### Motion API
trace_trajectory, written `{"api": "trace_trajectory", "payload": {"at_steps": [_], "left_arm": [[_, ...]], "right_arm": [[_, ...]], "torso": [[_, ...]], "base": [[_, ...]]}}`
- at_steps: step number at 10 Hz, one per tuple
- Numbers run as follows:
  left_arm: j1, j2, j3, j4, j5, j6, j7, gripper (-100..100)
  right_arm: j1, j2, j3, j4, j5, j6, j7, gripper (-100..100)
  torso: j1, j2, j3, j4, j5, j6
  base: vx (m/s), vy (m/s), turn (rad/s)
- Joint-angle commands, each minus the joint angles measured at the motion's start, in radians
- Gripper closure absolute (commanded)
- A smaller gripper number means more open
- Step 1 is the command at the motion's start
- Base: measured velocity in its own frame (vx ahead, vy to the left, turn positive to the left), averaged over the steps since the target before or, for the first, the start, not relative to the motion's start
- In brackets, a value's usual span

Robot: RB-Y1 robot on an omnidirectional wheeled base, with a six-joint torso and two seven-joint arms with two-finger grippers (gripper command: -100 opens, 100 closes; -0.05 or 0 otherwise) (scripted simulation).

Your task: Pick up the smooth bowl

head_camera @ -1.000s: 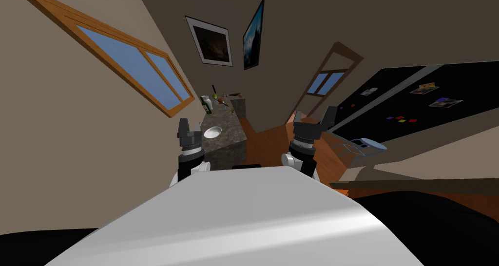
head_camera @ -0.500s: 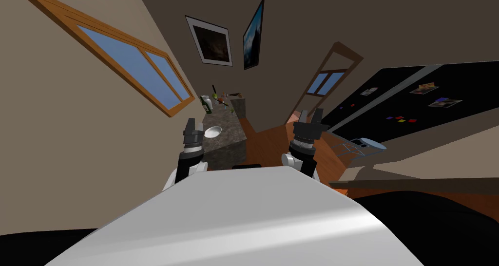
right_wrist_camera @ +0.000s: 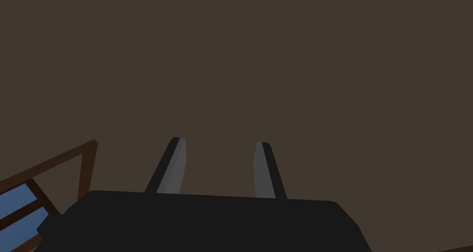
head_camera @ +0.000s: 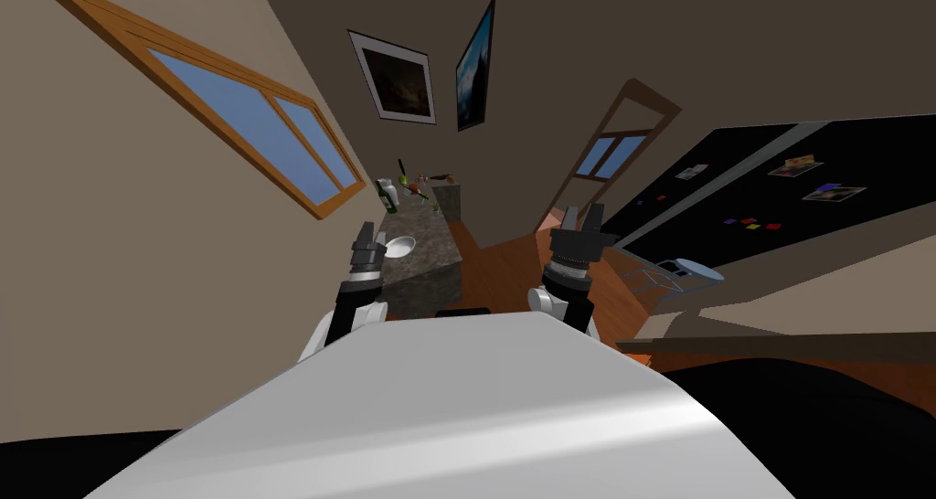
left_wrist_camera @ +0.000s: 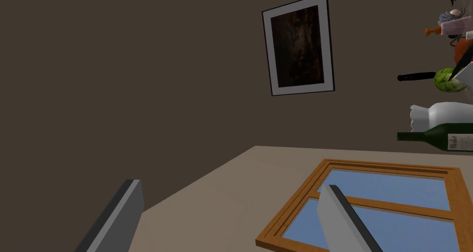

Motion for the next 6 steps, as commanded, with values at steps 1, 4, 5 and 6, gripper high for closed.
{"api": "trace_trajectory", "payload": {"at_steps": [1,4,5,6], "left_arm": [[-0.009,0.006,0.001,0.008,0.001,0.039,0.003,-100],[-0.036,0.031,0.007,0.024,0.009,0.132,0.017,-100],[-0.036,0.031,0.007,0.024,0.009,0.158,0.017,-100],[-0.050,0.041,0.010,0.032,0.013,0.186,0.024,-100]], "right_arm": [[0.000,0.000,0.000,0.000,0.000,0.000,0.000,0],[0.000,0.000,0.000,0.000,0.000,0.000,0.000,0],[0.000,0.000,0.000,0.000,0.000,0.000,0.000,0],[0.000,0.000,0.000,0.000,0.000,0.000,0.000,0]], "torso": [[0.000,0.000,0.000,0.000,0.000,0.000],[0.000,0.000,0.000,0.000,0.000,0.000],[0.000,0.000,0.000,0.000,0.000,0.000],[0.000,0.000,0.000,0.000,0.000,0.000]], "base": [[-0.012,-0.012,0.004],[-0.012,-0.016,0.005],[-0.013,-0.016,0.005],[-0.013,-0.020,0.005]]}}
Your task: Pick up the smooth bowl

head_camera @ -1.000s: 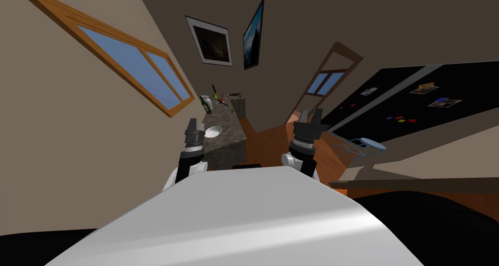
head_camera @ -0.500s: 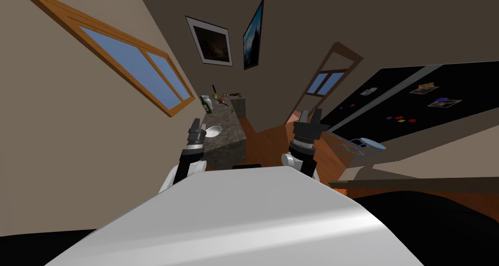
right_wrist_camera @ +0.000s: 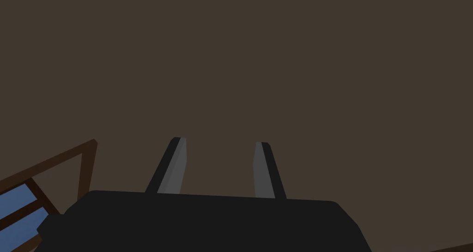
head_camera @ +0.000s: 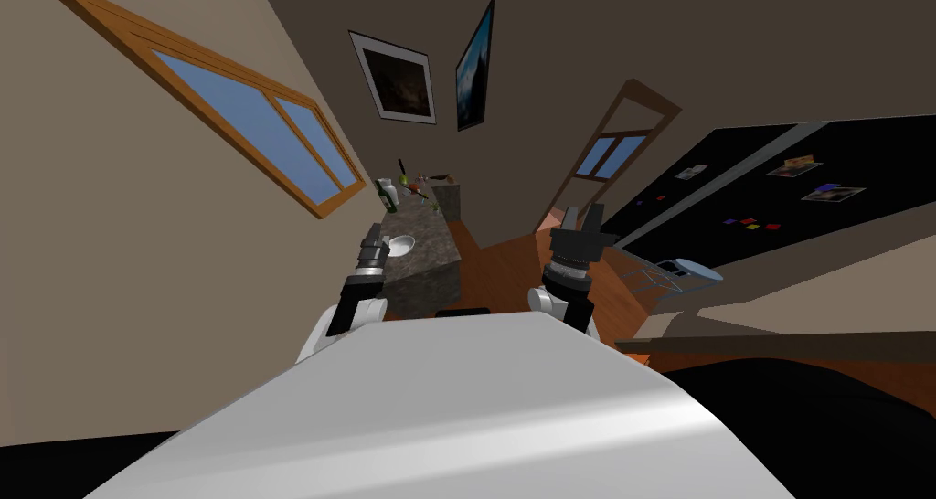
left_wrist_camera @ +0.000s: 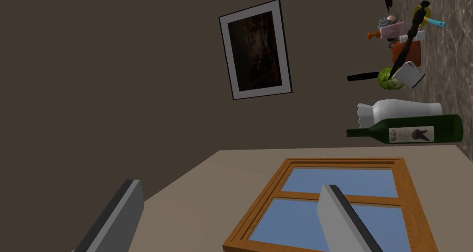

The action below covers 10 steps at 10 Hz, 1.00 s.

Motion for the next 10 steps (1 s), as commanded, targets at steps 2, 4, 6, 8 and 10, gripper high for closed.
{"api": "trace_trajectory", "payload": {"at_steps": [2,4,6,8,10], "left_arm": [[-0.006,0.005,0.001,0.003,0.002,0.065,0.004,-100],[-0.021,0.013,0.005,0.011,0.006,0.125,0.012,-100],[-0.037,0.020,0.008,0.020,0.011,0.170,0.020,-100],[-0.037,0.020,0.008,0.020,0.011,0.208,0.020,-100],[-0.053,0.026,0.011,0.028,0.015,0.270,0.027,-100]], "right_arm": [[0.000,0.000,0.000,0.000,0.000,0.000,0.000,0],[0.000,0.000,0.000,0.000,0.000,0.000,0.000,0],[0.000,0.000,0.000,0.000,0.000,0.000,0.000,0],[0.000,0.000,0.000,0.000,0.000,0.000,0.000,0],[0.000,0.000,0.000,0.000,0.000,0.000,0.000,0]], "torso": [[0.000,0.000,0.000,0.000,0.000,0.000],[0.001,0.000,0.000,0.000,0.000,0.000],[0.001,0.000,0.000,0.000,0.000,0.000],[0.000,0.000,0.000,0.000,0.000,0.000],[0.000,0.000,0.000,0.000,0.000,0.000]], "base": [[-0.011,-0.011,0.002],[-0.010,-0.013,0.003],[-0.010,-0.010,0.003],[-0.009,-0.011,0.001],[-0.009,-0.014,0.001]]}}
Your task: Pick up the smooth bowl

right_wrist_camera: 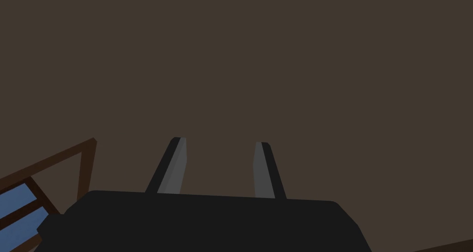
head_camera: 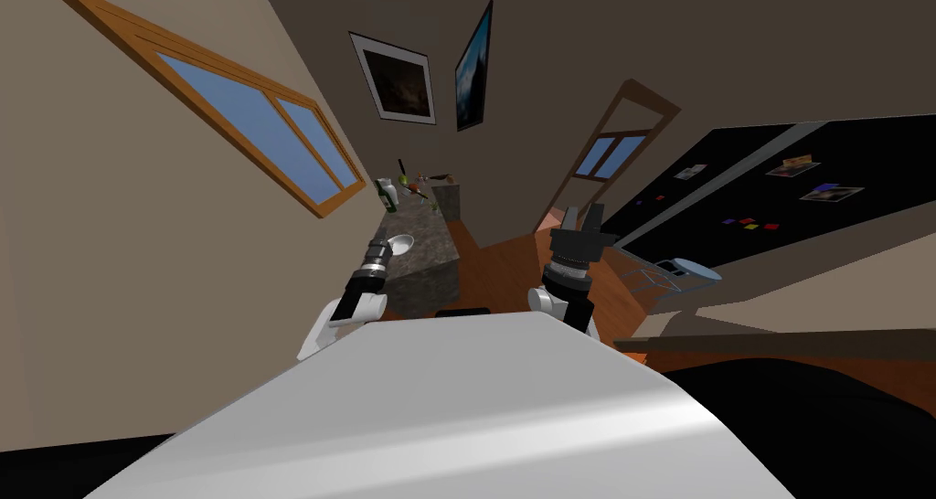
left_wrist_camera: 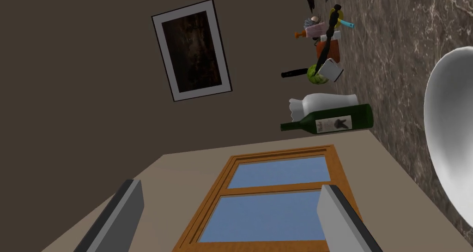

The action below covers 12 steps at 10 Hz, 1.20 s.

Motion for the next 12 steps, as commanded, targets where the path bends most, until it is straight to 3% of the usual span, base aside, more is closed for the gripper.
{"api": "trace_trajectory", "payload": {"at_steps": [1,12], "left_arm": [[-0.003,0.000,0.000,0.001,0.000,0.034,0.001,-100],[-0.076,0.012,0.016,0.035,0.019,0.322,0.031,-100]], "right_arm": [[0.000,0.000,0.000,0.000,0.000,0.000,0.000,0],[0.000,0.000,0.000,0.000,0.000,0.000,0.000,0]], "torso": [[0.000,0.000,0.000,0.000,0.000,0.000],[0.001,0.000,0.000,0.000,0.000,0.000]], "base": [[-0.007,-0.007,0.000],[-0.009,-0.007,-0.005]]}}
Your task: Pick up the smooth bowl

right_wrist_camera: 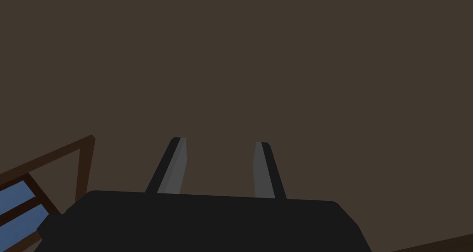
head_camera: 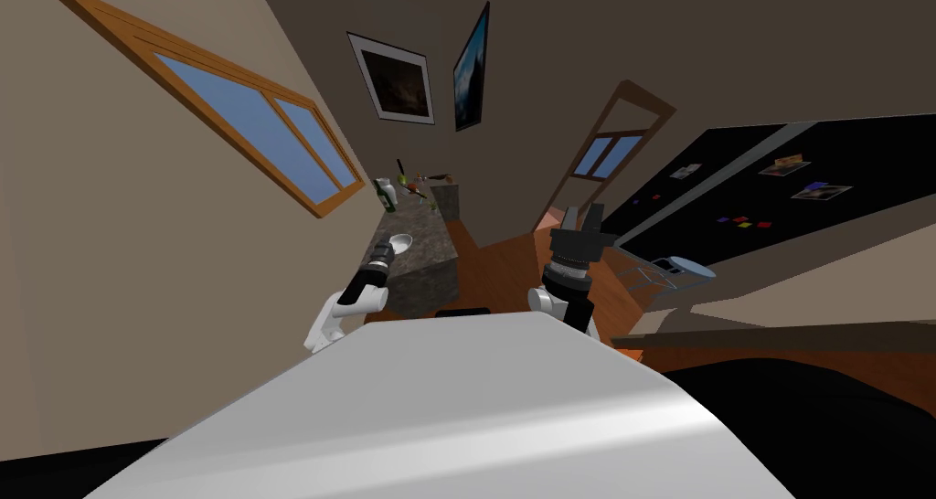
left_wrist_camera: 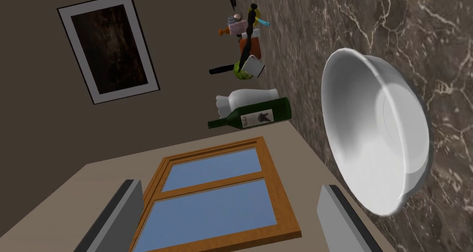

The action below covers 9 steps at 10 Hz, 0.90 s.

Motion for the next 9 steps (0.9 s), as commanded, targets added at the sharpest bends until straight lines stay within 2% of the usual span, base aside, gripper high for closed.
{"api": "trace_trajectory", "payload": {"at_steps": [1,2,4,5,6,7,9], "left_arm": [[-0.002,-0.001,0.000,-0.003,0.000,0.042,0.000,-100],[-0.022,0.001,0.004,0.006,0.004,0.074,0.007,-100],[-0.022,0.001,0.004,0.006,0.004,0.118,0.007,-100],[-0.042,0.002,0.010,0.015,0.008,0.156,0.014,-100],[-0.042,0.002,0.010,0.015,0.008,0.186,0.014,-100],[-0.063,0.002,0.015,0.024,0.012,0.217,0.021,-100],[-0.063,0.002,0.015,0.024,0.012,0.267,0.021,-100]], "right_arm": [[0.000,0.000,0.000,0.000,0.000,0.000,0.000,0],[0.000,0.000,0.000,0.000,0.000,0.000,0.000,0],[0.000,0.000,0.000,0.000,0.000,0.000,0.000,0],[0.000,0.000,0.000,0.000,0.000,0.000,0.000,0],[0.000,0.000,0.000,0.000,0.000,0.000,0.000,0],[0.000,0.000,0.000,0.000,0.000,0.000,0.000,0],[0.000,0.000,0.000,0.000,0.000,0.000,0.000,0]], "torso": [[0.000,0.000,0.000,0.000,0.000,0.000],[0.000,0.000,0.000,0.000,0.000,0.000],[0.000,0.000,0.000,0.000,0.000,0.000],[0.000,0.000,0.000,0.000,0.000,0.000],[0.001,0.000,0.000,0.000,0.000,0.000],[0.001,0.000,0.000,0.000,0.000,0.000],[0.001,0.000,0.000,0.000,0.000,0.000]], "base": [[0.000,0.000,0.000],[-0.008,0.002,-0.023],[-0.007,0.001,-0.008],[-0.010,0.003,-0.028],[-0.009,0.005,-0.023],[-0.014,0.012,-0.036],[-0.006,0.009,-0.012]]}}
